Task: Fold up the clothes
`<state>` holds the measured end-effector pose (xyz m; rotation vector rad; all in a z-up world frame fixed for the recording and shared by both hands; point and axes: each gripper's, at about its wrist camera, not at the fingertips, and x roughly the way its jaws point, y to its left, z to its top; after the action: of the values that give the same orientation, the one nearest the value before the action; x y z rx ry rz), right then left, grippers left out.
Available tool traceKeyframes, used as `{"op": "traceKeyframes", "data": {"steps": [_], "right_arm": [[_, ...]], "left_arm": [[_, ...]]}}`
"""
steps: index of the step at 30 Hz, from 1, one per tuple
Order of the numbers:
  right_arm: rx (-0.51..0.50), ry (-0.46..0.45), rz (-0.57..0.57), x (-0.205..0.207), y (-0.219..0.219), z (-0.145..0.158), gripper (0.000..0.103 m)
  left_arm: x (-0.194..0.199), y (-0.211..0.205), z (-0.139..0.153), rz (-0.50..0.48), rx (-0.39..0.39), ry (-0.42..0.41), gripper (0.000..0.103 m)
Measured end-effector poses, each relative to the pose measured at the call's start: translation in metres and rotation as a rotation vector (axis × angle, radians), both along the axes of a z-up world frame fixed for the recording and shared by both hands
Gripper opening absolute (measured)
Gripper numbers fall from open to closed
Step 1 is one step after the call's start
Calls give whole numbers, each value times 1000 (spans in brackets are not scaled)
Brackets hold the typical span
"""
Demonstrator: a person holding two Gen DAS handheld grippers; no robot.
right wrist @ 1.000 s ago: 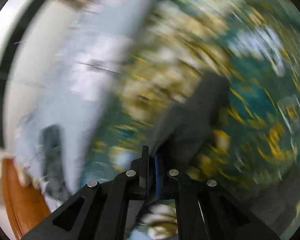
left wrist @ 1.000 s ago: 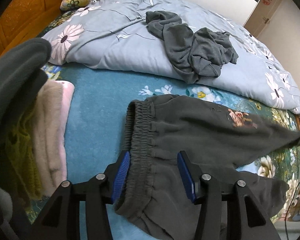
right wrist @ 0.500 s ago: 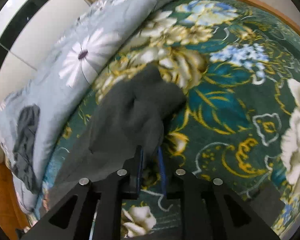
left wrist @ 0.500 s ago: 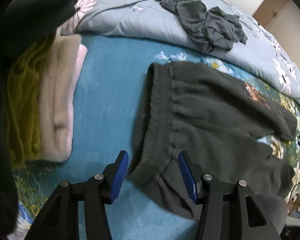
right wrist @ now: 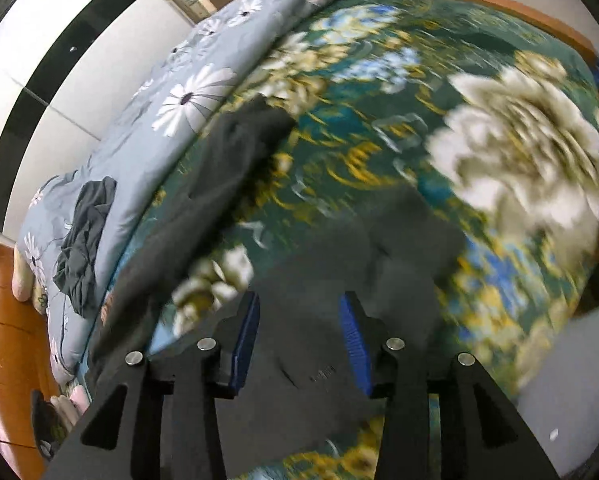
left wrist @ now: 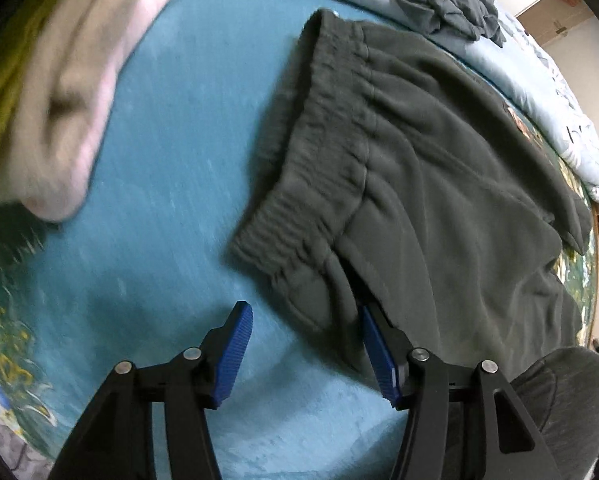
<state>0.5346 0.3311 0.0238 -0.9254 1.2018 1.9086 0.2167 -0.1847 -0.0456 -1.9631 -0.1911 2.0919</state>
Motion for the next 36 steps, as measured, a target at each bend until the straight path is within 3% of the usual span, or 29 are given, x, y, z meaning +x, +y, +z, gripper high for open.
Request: {"op": "traceKeyframes", "data": {"steps": [6, 15, 21, 27, 29, 31, 33, 36], "right_arm": [[-88, -13, -55, 31, -22, -33, 44], [-221, 39, -122, 41, -35, -74, 44], [-257, 96, -170, 44, -36, -82, 44], [-256, 120, -147, 42, -40, -80, 44], [-260, 133, -136, 40, -41, -80, 35], [-253, 154, -138, 40, -41, -76, 18], [-242, 179, -138, 39, -39, -69, 6], [-212, 215, -112, 34, -35, -51, 3]], "left_arm": [[16, -14, -11, 71, 93, -42, 60], [33, -27, -24, 180, 230, -114, 60], [45, -27, -32, 225, 288, -151, 60], [58, -33, -37, 277, 347, -167, 60], [57, -34, -37, 289, 355, -154, 58], [54, -35, -38, 295, 363, -136, 44], [54, -32, -35, 298, 389, -126, 7], [41, -27, -10, 296, 398, -56, 3]]}}
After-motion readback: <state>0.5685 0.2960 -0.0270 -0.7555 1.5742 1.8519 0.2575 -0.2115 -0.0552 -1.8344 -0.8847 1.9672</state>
